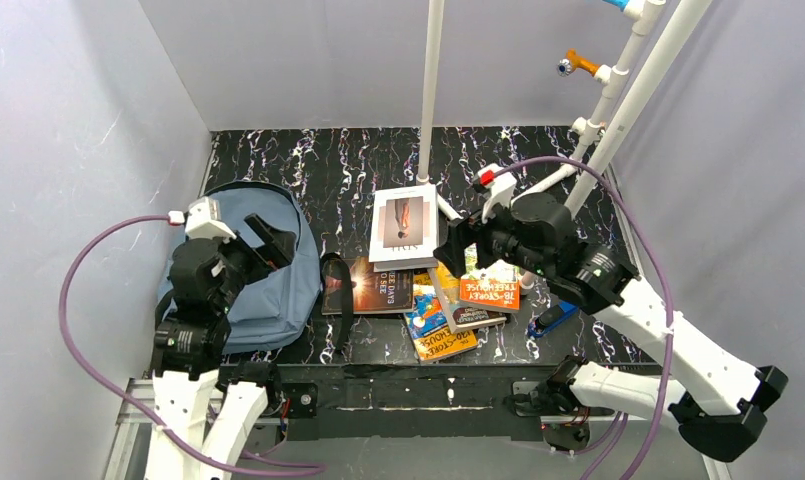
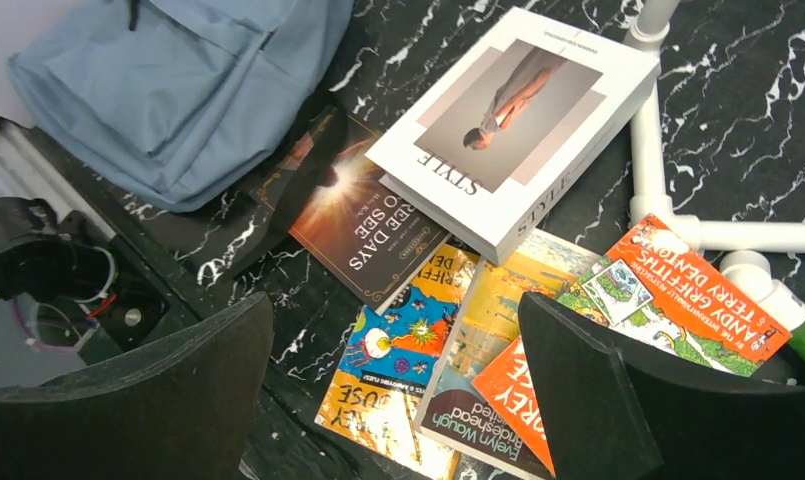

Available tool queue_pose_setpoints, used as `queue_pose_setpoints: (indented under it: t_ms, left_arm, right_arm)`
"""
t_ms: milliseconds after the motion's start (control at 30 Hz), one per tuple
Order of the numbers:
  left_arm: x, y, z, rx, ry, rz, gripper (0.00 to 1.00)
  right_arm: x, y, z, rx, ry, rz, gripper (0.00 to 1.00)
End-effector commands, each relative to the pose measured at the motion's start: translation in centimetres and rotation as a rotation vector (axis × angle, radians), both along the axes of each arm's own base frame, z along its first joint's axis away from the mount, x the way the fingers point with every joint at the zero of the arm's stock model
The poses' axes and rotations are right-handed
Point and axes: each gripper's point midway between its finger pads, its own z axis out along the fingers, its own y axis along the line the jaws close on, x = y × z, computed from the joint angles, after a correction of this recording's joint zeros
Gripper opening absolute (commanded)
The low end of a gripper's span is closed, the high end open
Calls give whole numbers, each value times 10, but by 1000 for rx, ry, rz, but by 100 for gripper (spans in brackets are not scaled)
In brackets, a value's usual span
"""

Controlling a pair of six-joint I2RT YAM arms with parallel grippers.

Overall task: Pack the student bag
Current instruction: Pick up the student bag at the corner of the board.

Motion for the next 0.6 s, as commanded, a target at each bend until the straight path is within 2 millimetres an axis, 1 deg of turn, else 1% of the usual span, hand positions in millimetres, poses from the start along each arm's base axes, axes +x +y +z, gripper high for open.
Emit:
queue_pose_setpoints:
  t_ms: [0, 167, 233, 333, 367, 400, 467, 533, 567]
  left_arm:
    - [-1, -19, -34, -23, 143, -107, 99]
    - [-3, -20, -57, -2, 233, -126, 99]
    - [-1, -17, -65, 15, 286, -117, 99]
    - [6, -6, -78, 60, 396, -60, 99]
    - [12, -4, -80, 77, 430, -53, 99]
    - [18, -8, -82, 79, 454, -87, 99]
    - [37, -23, -80, 59, 475, -179, 99]
    - [57, -26, -76, 20, 511, -173, 99]
    - [69, -22, -78, 0, 537, -140, 99]
  right_arm:
    - [17, -3, -17, -52, 7, -137, 100]
    - [19, 4, -39, -61, 37, -129, 100]
    - [17, 8, -43, -48, 35, -110, 100]
    - [11, 13, -43, -2, 28, -69, 100]
    - [10, 13, -44, 14, 33, -71, 100]
    - [9, 12, -46, 31, 42, -81, 100]
    - [7, 10, -49, 59, 50, -99, 100]
    - [6, 8, -52, 68, 58, -112, 100]
    - [5, 8, -53, 69, 62, -109, 100]
